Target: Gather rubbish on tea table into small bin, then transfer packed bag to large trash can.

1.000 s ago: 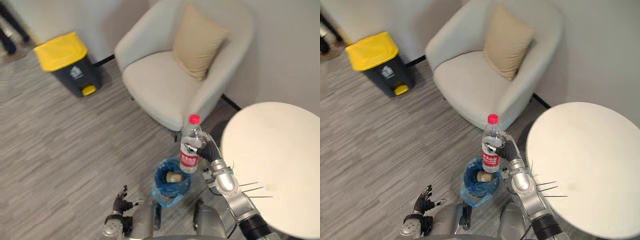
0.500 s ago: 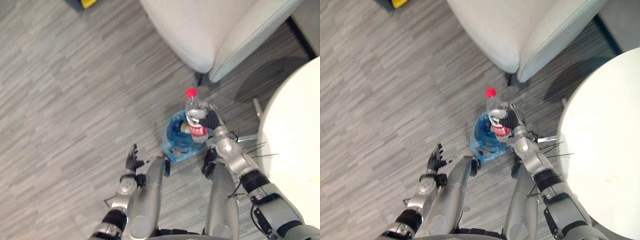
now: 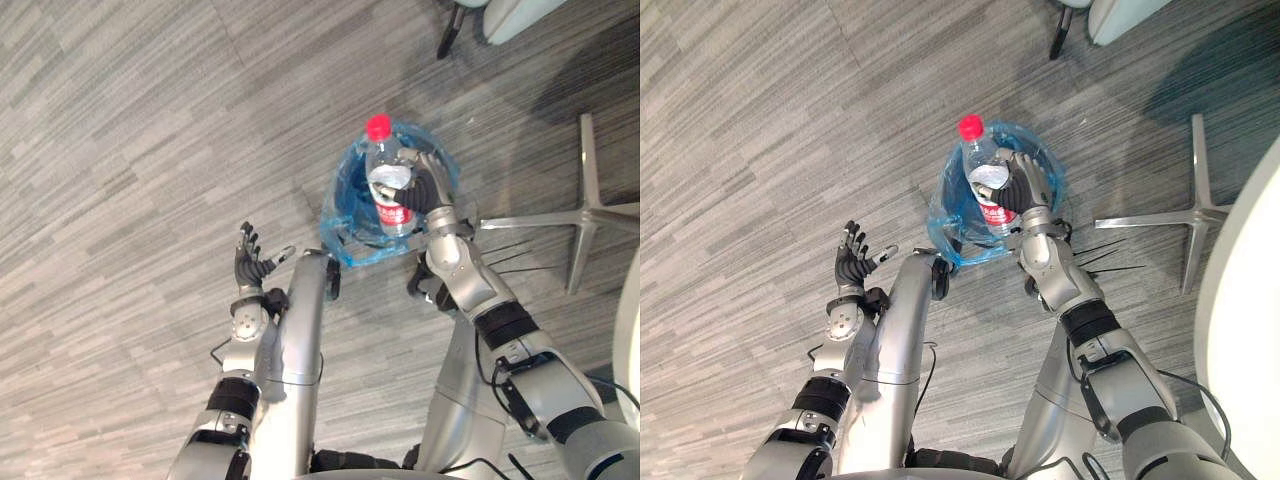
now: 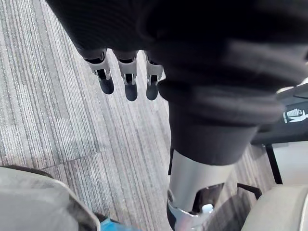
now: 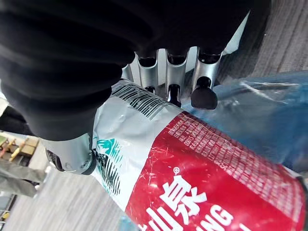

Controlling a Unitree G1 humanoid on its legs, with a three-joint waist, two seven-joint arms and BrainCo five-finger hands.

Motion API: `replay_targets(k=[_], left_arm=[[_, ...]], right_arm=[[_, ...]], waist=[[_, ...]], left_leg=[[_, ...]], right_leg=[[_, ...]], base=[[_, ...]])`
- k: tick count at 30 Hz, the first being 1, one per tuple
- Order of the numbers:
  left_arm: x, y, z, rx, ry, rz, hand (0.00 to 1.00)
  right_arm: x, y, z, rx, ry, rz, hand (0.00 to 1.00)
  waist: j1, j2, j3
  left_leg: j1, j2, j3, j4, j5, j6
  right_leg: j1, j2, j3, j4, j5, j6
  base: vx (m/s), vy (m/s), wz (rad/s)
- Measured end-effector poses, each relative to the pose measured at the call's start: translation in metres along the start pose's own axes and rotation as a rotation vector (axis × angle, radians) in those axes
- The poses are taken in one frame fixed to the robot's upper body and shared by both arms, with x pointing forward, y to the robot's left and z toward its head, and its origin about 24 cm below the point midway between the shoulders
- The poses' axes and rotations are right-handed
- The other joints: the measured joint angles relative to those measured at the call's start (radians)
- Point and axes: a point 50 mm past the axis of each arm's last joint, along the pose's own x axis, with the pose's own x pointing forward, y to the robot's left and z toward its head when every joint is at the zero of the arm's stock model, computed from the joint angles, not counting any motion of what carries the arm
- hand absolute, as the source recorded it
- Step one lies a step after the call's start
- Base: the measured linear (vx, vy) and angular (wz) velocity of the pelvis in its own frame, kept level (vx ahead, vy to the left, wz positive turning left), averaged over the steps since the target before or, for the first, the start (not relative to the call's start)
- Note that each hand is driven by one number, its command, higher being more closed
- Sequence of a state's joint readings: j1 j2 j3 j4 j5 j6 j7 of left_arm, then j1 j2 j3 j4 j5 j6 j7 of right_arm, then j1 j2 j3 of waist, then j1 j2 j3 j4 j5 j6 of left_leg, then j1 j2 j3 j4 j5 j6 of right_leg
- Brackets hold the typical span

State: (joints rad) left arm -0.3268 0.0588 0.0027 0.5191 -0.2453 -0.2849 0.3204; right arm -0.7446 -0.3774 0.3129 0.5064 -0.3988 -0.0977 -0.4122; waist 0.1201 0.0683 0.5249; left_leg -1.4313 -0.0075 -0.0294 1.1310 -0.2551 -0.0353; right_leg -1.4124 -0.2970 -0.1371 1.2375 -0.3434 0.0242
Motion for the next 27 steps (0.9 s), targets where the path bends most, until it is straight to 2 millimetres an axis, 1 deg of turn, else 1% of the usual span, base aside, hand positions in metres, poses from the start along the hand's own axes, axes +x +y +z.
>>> replay_targets(k=[3, 6, 8, 9, 11, 14, 16, 17, 19, 20, 21, 24, 27], left_arm=[[0.000, 0.004, -0.006, 0.019, 0.034, 0.017, 0.00], [0.000, 0.005, -0.006, 0.018, 0.033, 0.022, 0.00], [0.000, 0.009, -0.005, 0.024, 0.031, 0.030, 0.00], [0.001, 0.013, -0.005, 0.035, 0.028, 0.036, 0.00], [0.000, 0.018, -0.004, 0.042, 0.025, 0.046, 0.00], [-0.001, 0.022, -0.007, 0.045, 0.036, 0.058, 0.00], [-0.002, 0.023, -0.009, 0.048, 0.044, 0.060, 0.00], [-0.003, 0.025, -0.009, 0.053, 0.047, 0.063, 0.00], [-0.004, 0.027, -0.011, 0.061, 0.051, 0.065, 0.00], [-0.004, 0.029, -0.011, 0.065, 0.052, 0.068, 0.00], [-0.004, 0.030, -0.011, 0.068, 0.053, 0.068, 0.00], [-0.004, 0.030, -0.011, 0.068, 0.052, 0.068, 0.00], [-0.004, 0.030, -0.011, 0.068, 0.050, 0.067, 0.00]], right_arm=[[0.001, 0.000, 0.002, 0.005, -0.002, -0.005, 0.00], [0.000, 0.000, 0.014, 0.037, -0.046, -0.022, 0.00], [-0.004, 0.000, 0.023, 0.062, -0.088, -0.034, 0.00], [-0.008, 0.001, 0.028, 0.075, -0.107, -0.039, 0.00], [-0.014, 0.002, 0.029, 0.065, -0.128, -0.044, 0.00], [-0.025, 0.005, 0.021, 0.011, -0.129, -0.017, 0.00], [-0.034, 0.011, 0.014, -0.035, -0.125, 0.019, 0.00], [-0.037, 0.014, 0.012, -0.075, -0.137, 0.054, 0.00], [-0.045, 0.025, 0.009, -0.124, -0.147, 0.115, 0.00], [-0.048, 0.034, 0.005, -0.163, -0.146, 0.168, 0.00], [-0.051, 0.041, 0.002, -0.189, -0.141, 0.209, 0.00], [-0.052, 0.056, -0.006, -0.255, -0.121, 0.288, 0.00], [-0.049, 0.063, -0.011, -0.301, -0.096, 0.324, 0.00]], waist=[[-0.004, -0.003, 0.001], [-0.009, -0.006, 0.001], [-0.013, -0.023, 0.000], [-0.020, -0.039, -0.002], [-0.025, -0.057, -0.003], [-0.027, -0.067, -0.002], [-0.028, -0.069, -0.003], [-0.028, -0.076, -0.007], [-0.030, -0.084, -0.012], [-0.029, -0.095, -0.018], [-0.028, -0.099, -0.021], [-0.028, -0.099, -0.021], [-0.027, -0.099, -0.021]], left_leg=[[-0.009, 0.000, -0.009, 0.009, 0.004, -0.003], [-0.009, 0.005, -0.014, 0.008, 0.007, -0.009], [-0.003, 0.007, -0.014, 0.004, 0.010, -0.013], [0.002, 0.007, -0.014, 0.000, 0.012, -0.016], [0.009, 0.008, -0.015, -0.003, 0.014, -0.021], [0.033, 0.008, -0.018, -0.021, 0.019, -0.027], [0.051, 0.008, -0.018, -0.038, 0.021, -0.030], [0.060, 0.008, -0.016, -0.053, 0.025, -0.030], [0.071, 0.009, -0.019, -0.069, 0.031, -0.032], [0.074, 0.010, -0.019, -0.080, 0.036, -0.033], [0.075, 0.011, -0.022, -0.084, 0.037, -0.034], [0.075, 0.012, -0.025, -0.084, 0.038, -0.034], [0.071, 0.011, -0.025, -0.087, 0.037, -0.034]], right_leg=[[-0.009, 0.003, -0.001, 0.015, -0.003, -0.003], [-0.008, 0.012, -0.001, 0.015, -0.003, -0.003], [-0.006, 0.015, 0.001, 0.015, -0.003, -0.003], [-0.004, 0.016, 0.001, 0.014, -0.003, -0.003], [0.003, 0.017, 0.000, 0.013, -0.005, -0.004], [0.028, 0.019, -0.005, -0.005, -0.004, -0.006], [0.048, 0.019, -0.009, -0.021, -0.003, -0.006], [0.055, 0.019, -0.011, -0.031, -0.002, -0.007], [0.067, 0.020, -0.018, -0.045, 0.000, -0.011], [0.068, 0.021, -0.019, -0.052, 0.001, -0.012], [0.071, 0.022, -0.024, -0.056, 0.001, -0.012], [0.073, 0.022, -0.027, -0.058, 0.004, -0.018], [0.071, 0.022, -0.028, -0.059, 0.001, -0.012]], base=[[-0.05, -0.016, 0.06], [-0.05, -0.008, -0.02], [-0.05, -0.007, -0.02], [-0.04, -0.009, 0.01], [-0.04, -0.007, 0.02], [-0.03, 0.009, 0.00], [-0.03, 0.016, 0.03], [-0.02, 0.011, 0.04], [-0.01, 0.005, 0.02], [0.00, 0.000, 0.00], [0.00, 0.000, 0.00], [0.00, 0.003, 0.01], [-0.01, 0.010, 0.01]])
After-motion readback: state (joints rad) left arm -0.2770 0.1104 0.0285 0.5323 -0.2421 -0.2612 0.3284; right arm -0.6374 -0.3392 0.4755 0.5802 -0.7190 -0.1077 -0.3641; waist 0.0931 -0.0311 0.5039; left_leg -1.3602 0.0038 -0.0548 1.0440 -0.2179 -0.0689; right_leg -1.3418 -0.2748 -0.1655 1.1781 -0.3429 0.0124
